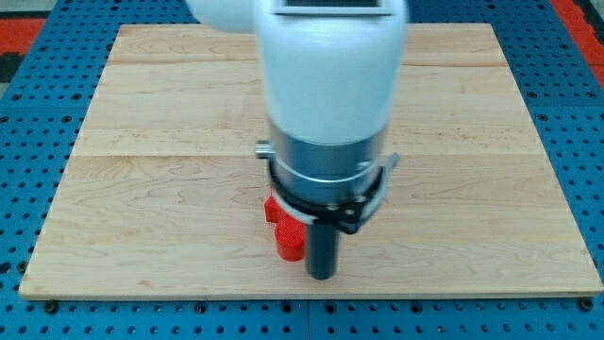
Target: Slide the red circle to left a bit
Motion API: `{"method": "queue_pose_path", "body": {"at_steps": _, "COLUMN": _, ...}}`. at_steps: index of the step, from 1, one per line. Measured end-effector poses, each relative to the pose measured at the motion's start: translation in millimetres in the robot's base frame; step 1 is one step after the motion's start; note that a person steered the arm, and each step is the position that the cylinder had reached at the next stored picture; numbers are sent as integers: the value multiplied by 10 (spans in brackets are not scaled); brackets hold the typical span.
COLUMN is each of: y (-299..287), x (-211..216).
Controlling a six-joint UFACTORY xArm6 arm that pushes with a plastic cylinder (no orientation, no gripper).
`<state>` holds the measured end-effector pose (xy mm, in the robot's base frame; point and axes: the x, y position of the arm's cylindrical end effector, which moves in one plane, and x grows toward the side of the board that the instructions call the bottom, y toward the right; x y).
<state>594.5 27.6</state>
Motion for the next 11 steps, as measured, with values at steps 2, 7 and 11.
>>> {"method": "queue_pose_path", "body": {"at_steps": 2, "y": 159, "x": -400}}
{"method": "queue_pose_path", "body": {"at_steps": 7, "y": -44, "x": -173}}
{"method": "queue_pose_path", "body": {"at_steps": 11, "y": 18, "x": -168}}
